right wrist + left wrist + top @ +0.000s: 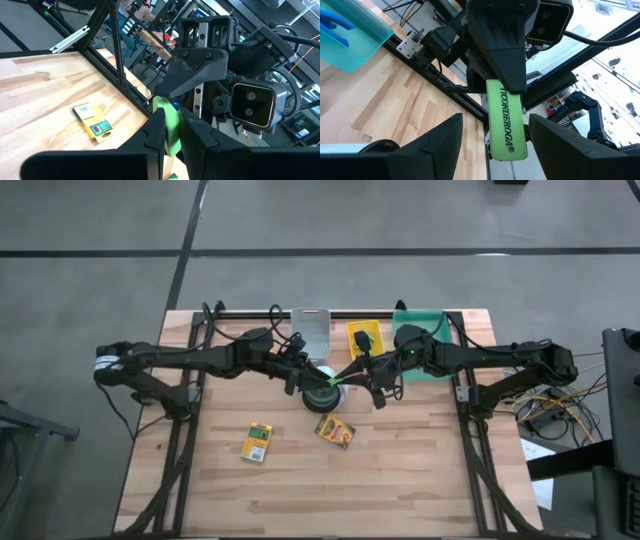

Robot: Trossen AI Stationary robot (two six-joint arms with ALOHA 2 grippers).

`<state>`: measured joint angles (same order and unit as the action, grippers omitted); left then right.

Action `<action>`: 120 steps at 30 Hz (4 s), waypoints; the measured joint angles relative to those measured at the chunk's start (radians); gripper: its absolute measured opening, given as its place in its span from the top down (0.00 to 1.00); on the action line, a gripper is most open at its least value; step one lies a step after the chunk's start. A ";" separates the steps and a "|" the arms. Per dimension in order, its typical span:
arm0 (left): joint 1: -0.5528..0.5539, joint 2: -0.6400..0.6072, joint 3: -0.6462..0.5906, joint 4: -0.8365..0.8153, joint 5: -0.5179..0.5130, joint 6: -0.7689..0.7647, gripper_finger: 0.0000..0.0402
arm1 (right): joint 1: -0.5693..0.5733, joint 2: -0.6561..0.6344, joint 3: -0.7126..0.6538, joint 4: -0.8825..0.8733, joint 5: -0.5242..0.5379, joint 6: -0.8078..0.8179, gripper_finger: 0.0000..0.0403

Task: Pick & Place School Supplies
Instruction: Put the green eraser into the yellow bin, then put the pack of crayon into the gray bin

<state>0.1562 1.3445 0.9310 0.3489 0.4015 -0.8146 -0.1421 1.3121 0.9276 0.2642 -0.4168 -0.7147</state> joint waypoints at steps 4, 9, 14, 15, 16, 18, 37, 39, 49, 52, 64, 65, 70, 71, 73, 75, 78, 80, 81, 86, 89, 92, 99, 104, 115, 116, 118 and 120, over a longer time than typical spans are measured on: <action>0.000 -0.004 0.000 0.000 0.008 0.000 0.42 | 0.000 0.000 0.000 0.000 0.000 0.000 0.90; 0.002 -0.020 0.000 -0.010 0.048 -0.001 0.42 | 0.000 0.000 0.000 -0.001 0.004 -0.003 0.90; 0.003 -0.051 0.000 -0.046 0.070 0.028 0.42 | 0.000 0.000 0.000 -0.001 0.038 -0.003 0.90; 0.003 -0.058 0.000 -0.067 0.072 0.033 0.42 | 0.000 0.000 0.000 -0.002 0.039 -0.003 0.90; 0.003 -0.066 0.000 -0.084 0.073 0.041 0.42 | 0.000 0.000 0.000 -0.003 0.039 -0.003 0.90; 0.003 -0.086 0.000 -0.143 0.079 0.071 0.42 | 0.000 -0.006 0.000 -0.007 0.042 0.002 0.90; 0.007 -0.292 -0.001 -0.436 0.072 0.243 0.42 | -0.015 -0.127 0.000 -0.230 0.263 0.232 0.90; 0.007 -0.317 -0.001 -0.451 0.065 0.259 0.42 | -0.025 -0.150 0.000 -0.261 0.264 0.288 0.90; 0.006 -0.438 -0.002 -0.533 -0.159 0.501 0.42 | -0.090 -0.252 0.000 -0.414 0.369 0.528 0.90; 0.007 -0.456 -0.002 -0.574 -0.252 0.542 0.42 | -0.125 -0.264 0.000 -0.472 0.368 0.619 0.90; 0.007 -0.452 -0.002 -0.597 -0.325 0.610 0.42 | -0.335 -0.197 0.000 -0.607 0.375 0.841 0.90; 0.007 -0.452 -0.002 -0.599 -0.325 0.610 0.42 | -0.359 -0.182 0.000 -0.606 0.358 0.855 0.90; 0.007 -0.451 -0.002 -0.617 -0.325 0.609 0.42 | -0.465 -0.097 0.000 -0.605 0.306 0.892 0.90; 0.007 -0.451 -0.002 -0.620 -0.325 0.608 0.42 | -0.480 -0.078 0.000 -0.605 0.306 0.892 0.90; 0.007 -0.451 -0.002 -0.622 -0.325 0.608 0.42 | -0.498 -0.044 0.000 -0.605 0.307 0.893 0.90; 0.007 -0.451 -0.002 -0.622 -0.325 0.608 0.42 | -0.503 -0.010 0.000 -0.605 0.307 0.892 0.90; 0.007 -0.451 -0.002 -0.622 -0.324 0.607 0.42 | -0.502 0.044 0.000 -0.605 0.303 0.942 0.90; 0.007 -0.451 -0.002 -0.623 -0.324 0.607 0.42 | -0.502 0.084 0.000 -0.604 0.303 1.006 0.90; 0.007 -0.451 -0.002 -0.625 -0.324 0.607 0.42 | -0.502 0.103 0.000 -0.605 0.303 1.035 0.90; 0.007 -0.451 -0.002 -0.636 -0.324 0.606 0.42 | -0.499 0.196 0.000 -0.612 0.302 1.075 0.87; 0.007 -0.451 -0.002 -0.636 -0.324 0.606 0.42 | -0.498 0.236 0.000 -0.612 0.300 1.106 0.83; 0.007 -0.451 -0.002 -0.636 -0.324 0.606 0.42 | -0.500 0.257 0.000 -0.612 0.302 1.126 0.80; 0.007 -0.451 -0.002 -0.636 -0.324 0.607 0.42 | -0.499 0.247 0.000 -0.607 0.303 1.126 0.72; 0.006 -0.451 -0.002 -0.636 -0.324 0.608 0.42 | -0.499 0.241 0.000 -0.601 0.304 1.123 0.65; 0.006 -0.451 -0.002 -0.635 -0.324 0.599 0.42 | -0.500 0.241 0.000 -0.597 0.266 1.109 0.58; 0.006 -0.451 -0.002 -0.635 -0.324 0.594 0.42 | -0.500 0.240 0.000 -0.597 0.241 1.108 0.58; 0.007 -0.451 -0.002 -0.635 -0.324 0.584 0.42 | -0.500 0.239 0.001 -0.597 0.184 1.108 0.59; 0.007 -0.451 -0.002 -0.635 -0.324 0.581 0.42 | -0.499 0.237 0.006 -0.597 0.132 1.104 0.60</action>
<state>0.1631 0.8936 0.9287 -0.2859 0.0772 -0.2337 -0.6414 1.5493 0.9339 -0.3325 -0.2852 0.3893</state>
